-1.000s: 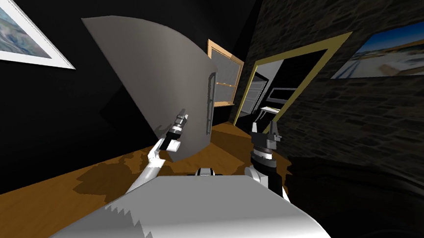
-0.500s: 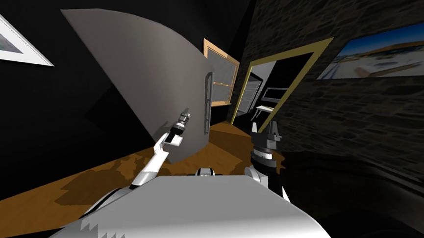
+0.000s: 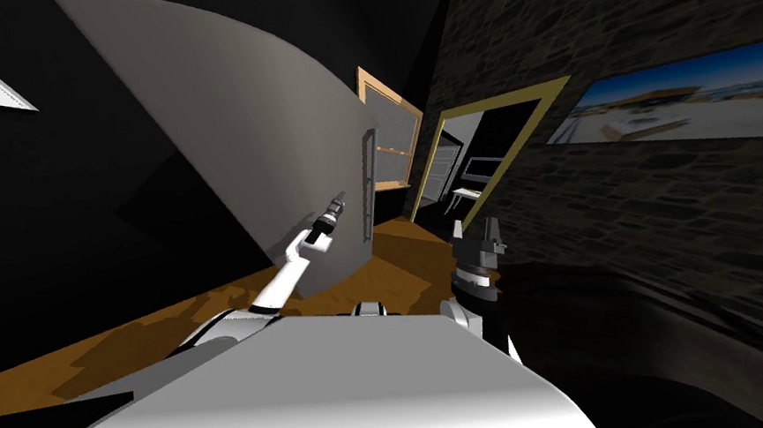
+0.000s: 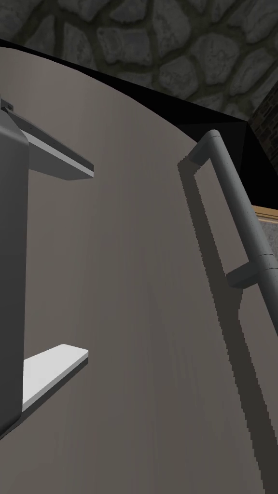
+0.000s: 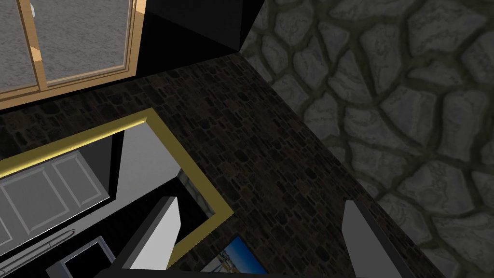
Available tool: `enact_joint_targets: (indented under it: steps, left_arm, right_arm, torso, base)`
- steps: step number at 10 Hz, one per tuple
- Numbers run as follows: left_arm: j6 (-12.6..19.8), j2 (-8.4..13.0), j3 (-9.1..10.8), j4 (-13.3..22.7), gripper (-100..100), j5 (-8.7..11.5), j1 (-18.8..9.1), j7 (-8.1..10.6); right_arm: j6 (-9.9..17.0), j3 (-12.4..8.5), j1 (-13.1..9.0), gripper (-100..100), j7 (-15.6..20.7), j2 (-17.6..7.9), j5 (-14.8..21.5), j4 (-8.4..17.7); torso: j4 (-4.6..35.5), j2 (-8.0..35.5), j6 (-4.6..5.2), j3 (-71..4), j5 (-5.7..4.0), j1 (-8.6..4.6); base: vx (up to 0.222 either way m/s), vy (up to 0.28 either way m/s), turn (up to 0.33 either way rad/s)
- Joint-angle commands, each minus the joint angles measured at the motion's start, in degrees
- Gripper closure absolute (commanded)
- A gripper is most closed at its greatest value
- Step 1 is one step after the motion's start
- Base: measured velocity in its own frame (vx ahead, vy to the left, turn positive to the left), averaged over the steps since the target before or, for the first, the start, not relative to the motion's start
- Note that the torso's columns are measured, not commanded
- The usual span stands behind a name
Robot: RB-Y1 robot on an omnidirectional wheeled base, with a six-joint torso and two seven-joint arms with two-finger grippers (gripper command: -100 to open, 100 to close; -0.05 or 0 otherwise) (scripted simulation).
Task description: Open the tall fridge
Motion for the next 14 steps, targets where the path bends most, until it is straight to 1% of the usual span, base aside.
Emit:
enact_joint_targets:
  steps: [1, 2, 3, 4, 5, 6, 7, 8, 9, 10, 11, 12, 13, 14]
  left_arm:
    - [2.34, 0.88, -0.35, 4.72, -100, -0.50, -4.47, -0.57]
    - [2.34, 0.88, -0.35, 6.51, -100, -0.50, -5.82, -0.57]
    - [3.83, 1.50, -0.59, 8.25, -100, -0.86, -7.64, -0.98]
    - [3.83, 1.50, -0.59, 10.12, -100, -0.86, -9.05, -0.98]
    - [5.23, 2.10, -0.84, 11.68, -100, -1.24, -10.91, -1.41]
    - [5.23, 2.10, -0.84, 13.46, -100, -1.24, -12.21, -1.41]
    - [6.53, 2.67, -1.09, 15.05, -100, -1.65, -14.15, -1.87]
    - [6.53, 2.67, -1.09, 16.79, -100, -1.65, -15.27, -1.87]
    - [6.53, 2.67, -1.09, 17.27, -100, -1.65, -15.27, -1.87]
    - [7.73, 3.19, -1.34, 19.32, -100, -2.07, -17.76, -2.36]
    - [7.73, 3.19, -1.34, 20.66, -100, -2.07, -18.22, -2.36]
    - [8.83, 3.67, -1.59, 22.08, -100, -2.52, -20.27, -2.87]
    - [8.83, 3.67, -1.59, 24.27, -100, -2.52, -21.08, -2.87]
    - [9.84, 4.12, -1.84, 26.09, -100, -2.97, -23.43, -3.40]
  right_arm:
    - [0.00, 0.00, 0.01, 0, 0.00, 0.00, 0.00, 0.00]
    - [0.00, 0.00, 0.00, 0, 0.00, 0.00, 0.00, 0.00]
    - [0.00, 0.00, 0.01, 0, 0.00, 0.00, 0.00, 0.00]
    - [0.00, 0.00, 0.00, 0, 0.00, 0.00, 0.00, 0.00]
    - [0.00, 0.00, 0.01, 0, 0.00, 0.00, 0.00, 0.00]
    - [0.00, 0.00, 0.00, 0, 0.00, 0.00, 0.00, 0.00]
    - [0.00, 0.00, 0.01, 0, 0.00, 0.00, 0.00, 0.00]
    - [0.00, 0.00, 0.00, 0, 0.00, 0.00, 0.00, 0.00]
    - [0.00, 0.00, 0.01, 0, 0.00, 0.00, 0.00, 0.00]
    - [0.00, 0.00, 0.01, 0, 0.00, 0.00, 0.00, 0.00]
    - [0.00, 0.00, 0.00, 0, 0.00, 0.00, 0.00, 0.00]
    - [0.00, 0.00, 0.01, 0, 0.00, 0.00, 0.00, 0.00]
    - [0.00, 0.00, 0.00, 0, 0.00, 0.00, 0.00, 0.00]
    - [0.00, 0.00, 0.01, 0, 0.00, 0.00, 0.00, 0.00]
  torso:
    - [-0.01, -0.01, -0.03, 0.00, 0.00, 0.01]
    - [-0.01, -0.02, 0.01, -0.01, 0.00, -0.01]
    - [-0.01, -0.02, -0.04, -0.01, 0.00, 0.01]
    - [0.00, -0.02, 0.00, -0.01, 0.00, 0.00]
    - [-0.01, -0.02, -0.03, -0.01, 0.00, 0.01]
    - [0.00, -0.01, 0.01, -0.01, 0.00, -0.01]
    - [0.00, -0.01, -0.04, -0.01, 0.00, 0.01]
    - [0.00, -0.01, 0.00, -0.01, 0.00, 0.00]
    - [-0.01, -0.01, -0.03, -0.01, 0.00, 0.01]
    - [-0.01, -0.01, -0.03, 0.00, 0.01, 0.04]
    - [0.00, -0.01, 0.02, -0.01, 0.00, -0.01]
    - [-0.01, -0.02, -0.03, -0.01, 0.00, 0.00]
    - [0.00, -0.02, 0.01, -0.02, -0.01, -0.03]
    - [-0.01, -0.02, -0.04, -0.01, 0.00, 0.01]
  base:
    - [-0.005, -0.001, -0.143]
    - [-0.004, -0.001, -0.077]
    - [-0.003, -0.004, -0.116]
    - [-0.002, -0.002, -0.071]
    - [-0.002, -0.007, -0.138]
    - [-0.001, -0.005, -0.066]
    - [0.000, -0.009, -0.110]
    - [0.000, -0.006, -0.058]
    - [0.000, 0.000, 0.000]
    - [0.002, -0.009, -0.126]
    - [0.002, -0.006, -0.069]
    - [0.003, -0.013, -0.116]
    - [0.003, -0.010, -0.054]
    - [0.006, -0.016, -0.092]
